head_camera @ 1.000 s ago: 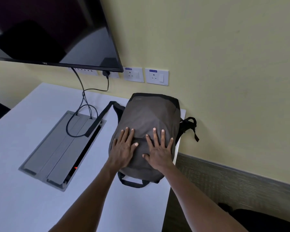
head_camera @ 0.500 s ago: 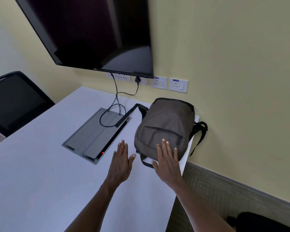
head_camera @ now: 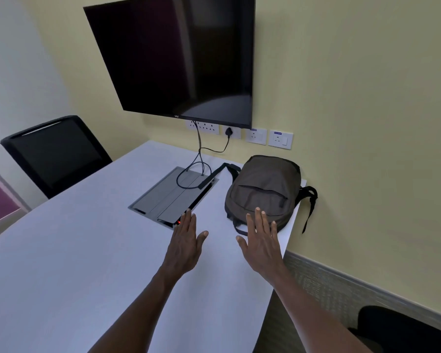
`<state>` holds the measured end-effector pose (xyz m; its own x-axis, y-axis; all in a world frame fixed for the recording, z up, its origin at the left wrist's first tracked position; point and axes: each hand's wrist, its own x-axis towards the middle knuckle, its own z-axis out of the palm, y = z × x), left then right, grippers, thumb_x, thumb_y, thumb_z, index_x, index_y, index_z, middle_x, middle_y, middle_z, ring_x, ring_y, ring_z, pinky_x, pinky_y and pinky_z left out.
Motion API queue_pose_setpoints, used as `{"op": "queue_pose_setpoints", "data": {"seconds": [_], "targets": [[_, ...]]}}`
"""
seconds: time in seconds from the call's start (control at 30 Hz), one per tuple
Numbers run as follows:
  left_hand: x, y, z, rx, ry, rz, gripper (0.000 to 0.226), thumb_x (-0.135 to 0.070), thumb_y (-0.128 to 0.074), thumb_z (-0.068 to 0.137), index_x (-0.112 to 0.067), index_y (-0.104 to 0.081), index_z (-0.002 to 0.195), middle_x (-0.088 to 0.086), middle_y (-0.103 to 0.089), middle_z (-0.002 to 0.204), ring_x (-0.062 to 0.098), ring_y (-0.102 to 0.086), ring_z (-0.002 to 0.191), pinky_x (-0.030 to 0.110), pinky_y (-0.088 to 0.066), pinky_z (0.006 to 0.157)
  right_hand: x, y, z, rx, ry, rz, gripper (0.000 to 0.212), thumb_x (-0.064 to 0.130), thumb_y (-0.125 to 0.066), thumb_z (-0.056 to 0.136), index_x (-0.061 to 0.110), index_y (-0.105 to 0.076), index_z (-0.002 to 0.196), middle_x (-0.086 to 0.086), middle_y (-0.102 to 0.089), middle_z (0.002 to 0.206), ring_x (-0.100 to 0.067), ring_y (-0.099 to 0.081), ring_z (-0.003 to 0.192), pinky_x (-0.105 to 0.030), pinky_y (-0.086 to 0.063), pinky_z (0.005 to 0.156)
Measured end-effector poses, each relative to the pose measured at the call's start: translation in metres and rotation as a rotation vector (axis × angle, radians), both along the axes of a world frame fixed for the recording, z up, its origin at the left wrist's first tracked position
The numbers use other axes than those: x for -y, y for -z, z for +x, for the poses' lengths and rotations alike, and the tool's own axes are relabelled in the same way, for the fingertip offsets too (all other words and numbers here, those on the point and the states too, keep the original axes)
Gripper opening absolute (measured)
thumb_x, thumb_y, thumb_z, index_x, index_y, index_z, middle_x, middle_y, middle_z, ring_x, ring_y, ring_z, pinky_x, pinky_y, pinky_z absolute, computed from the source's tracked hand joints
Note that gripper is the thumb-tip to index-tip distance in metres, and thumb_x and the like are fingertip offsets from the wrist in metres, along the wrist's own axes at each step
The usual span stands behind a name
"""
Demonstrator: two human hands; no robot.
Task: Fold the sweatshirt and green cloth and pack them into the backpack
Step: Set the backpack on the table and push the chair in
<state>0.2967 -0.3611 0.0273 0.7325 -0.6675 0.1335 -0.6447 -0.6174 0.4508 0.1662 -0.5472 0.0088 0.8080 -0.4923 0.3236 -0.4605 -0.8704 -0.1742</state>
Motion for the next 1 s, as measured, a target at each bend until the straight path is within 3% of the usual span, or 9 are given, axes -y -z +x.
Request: {"op": "queue_pose_setpoints", "data": {"seconds": [0.2,0.37,0.5,0.63,0.77,0.9,1.0], "targets": [[-0.023,-0.014,-0.019,0.031,-0.016,-0.052,0.094,-0.072,-0.003,0.088,-0.008,-0.007,0.157,0.004,0.001,0.166,0.015,0.005,0.152,0.03,0.0,0.122,-0.016,-0.018,-0.015,0.041,-0.006,-0.027,0.068,0.046,-0.06,0.093,0.008,-0.043,0.147,-0.022,-0.032,0.157,-0.039,-0.033,0.144,-0.057,-0.032,0.111],[-0.037,-0.026,-0.034,0.044,-0.044,-0.111,0.094,-0.073,-0.005,0.087,-0.011,-0.005,0.158,0.0,0.005,0.165,0.01,0.009,0.151,0.028,0.003,0.119,-0.022,-0.03,-0.023,0.043,-0.01,-0.028,0.066,0.05,-0.042,0.096,0.008,-0.041,0.148,-0.02,-0.03,0.158,-0.037,-0.031,0.145,-0.057,-0.032,0.113],[-0.046,-0.034,-0.049,0.059,-0.071,-0.117,0.092,-0.072,-0.006,0.089,-0.011,-0.004,0.157,-0.003,0.007,0.164,0.007,0.011,0.148,0.029,0.003,0.12,-0.027,-0.035,-0.032,0.062,-0.046,-0.011,0.067,0.052,-0.038,0.099,0.01,-0.034,0.152,-0.017,-0.022,0.162,-0.035,-0.024,0.149,-0.056,-0.025,0.117],[-0.053,-0.042,-0.063,0.029,-0.139,-0.166,0.071,-0.05,-0.026,0.103,-0.011,-0.003,0.157,0.001,0.004,0.165,0.004,0.011,0.147,0.029,0.001,0.121,-0.038,-0.044,-0.039,0.086,-0.076,-0.003,0.073,0.055,-0.019,0.096,0.011,-0.034,0.152,-0.019,-0.021,0.161,-0.036,-0.023,0.149,-0.055,-0.024,0.117],[-0.065,-0.046,-0.076,0.04,-0.15,-0.17,0.068,-0.046,-0.029,0.104,-0.014,-0.003,0.158,-0.001,0.003,0.165,0.004,0.009,0.148,0.031,0.0,0.122,-0.051,-0.049,-0.045,0.09,-0.095,0.013,0.072,0.056,-0.019,0.097,0.01,-0.033,0.152,-0.022,-0.02,0.161,-0.04,-0.022,0.148,-0.055,-0.023,0.118],[-0.078,-0.051,-0.085,0.073,-0.152,-0.15,0.069,-0.046,-0.031,0.104,-0.013,-0.004,0.158,0.0,0.002,0.166,0.004,0.01,0.148,0.033,-0.001,0.122,-0.062,-0.05,-0.055,0.081,-0.13,0.009,0.067,0.052,-0.035,0.1,0.01,-0.031,0.153,-0.019,-0.02,0.162,-0.039,-0.022,0.148,-0.055,-0.022,0.118],[-0.09,-0.056,-0.094,0.1,-0.135,-0.141,0.071,-0.049,-0.032,0.102,-0.013,-0.006,0.158,-0.001,0.001,0.165,0.006,0.009,0.149,0.031,0.0,0.122,-0.072,-0.055,-0.065,0.055,-0.115,-0.002,0.069,0.053,-0.024,0.099,0.009,-0.033,0.152,-0.016,-0.023,0.162,-0.036,-0.025,0.148,-0.055,-0.023,0.118]]}}
